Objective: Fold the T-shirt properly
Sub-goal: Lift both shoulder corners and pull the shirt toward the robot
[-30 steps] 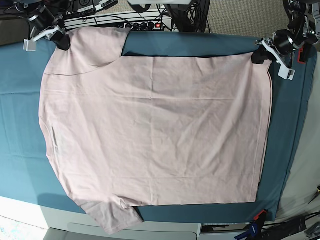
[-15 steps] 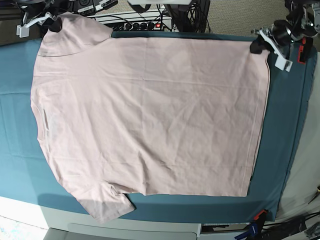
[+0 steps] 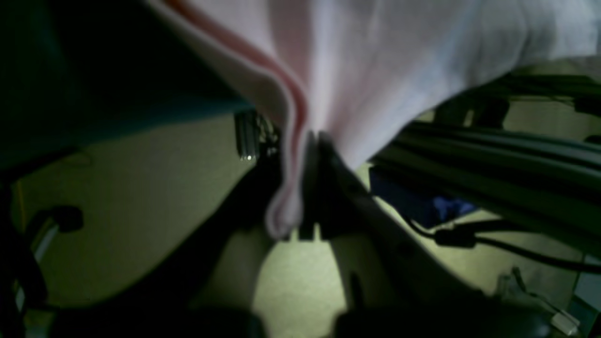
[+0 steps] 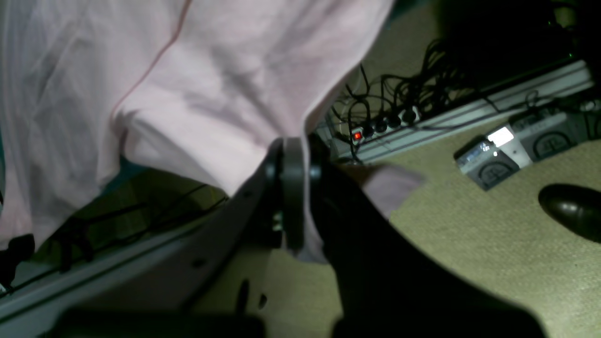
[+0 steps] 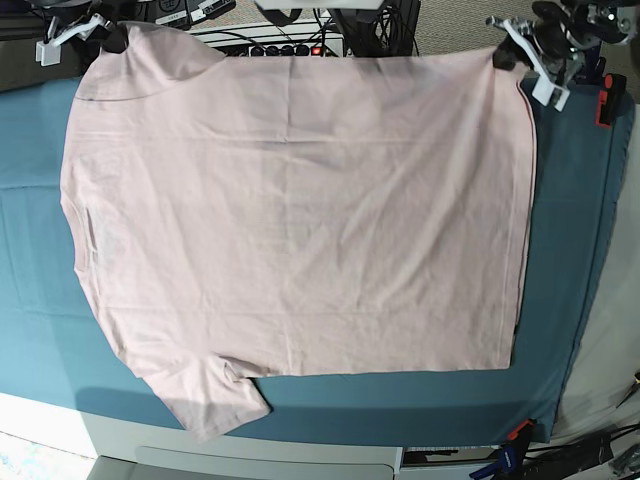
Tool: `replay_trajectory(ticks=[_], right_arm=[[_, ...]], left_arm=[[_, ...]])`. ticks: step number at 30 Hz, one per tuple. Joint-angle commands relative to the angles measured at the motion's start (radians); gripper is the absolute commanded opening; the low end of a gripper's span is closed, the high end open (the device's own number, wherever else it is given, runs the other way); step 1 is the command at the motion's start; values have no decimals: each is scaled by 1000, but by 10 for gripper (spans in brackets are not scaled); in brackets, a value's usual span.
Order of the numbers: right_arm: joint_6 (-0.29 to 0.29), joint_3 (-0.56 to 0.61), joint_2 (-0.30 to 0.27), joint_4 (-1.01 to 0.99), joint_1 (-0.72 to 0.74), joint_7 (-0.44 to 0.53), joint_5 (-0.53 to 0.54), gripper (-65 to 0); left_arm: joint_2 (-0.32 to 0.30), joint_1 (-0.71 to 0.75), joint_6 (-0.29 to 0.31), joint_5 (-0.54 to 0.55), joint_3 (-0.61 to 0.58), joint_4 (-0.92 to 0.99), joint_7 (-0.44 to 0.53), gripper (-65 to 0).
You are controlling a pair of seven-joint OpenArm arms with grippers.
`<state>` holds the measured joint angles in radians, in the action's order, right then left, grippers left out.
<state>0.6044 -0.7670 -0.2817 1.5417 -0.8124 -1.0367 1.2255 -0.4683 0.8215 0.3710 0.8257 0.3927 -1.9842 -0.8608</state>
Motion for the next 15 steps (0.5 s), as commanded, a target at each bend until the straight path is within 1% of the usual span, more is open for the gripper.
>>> replay_trajectory(ticks=[1,9,15], right_arm=[[10,-22,-15,10,-22,1,18,-650],[11,-116,-15,10,-60,-31,74,-650],[11,-151,-15,10,-73,-34,77,-650]], left_arm=[[-9,16,4,3,5,-16,4,-650],[-8,27,4,3,5,-17,-3,-650],[-8,30,4,3,5,-17,-11,-650]])
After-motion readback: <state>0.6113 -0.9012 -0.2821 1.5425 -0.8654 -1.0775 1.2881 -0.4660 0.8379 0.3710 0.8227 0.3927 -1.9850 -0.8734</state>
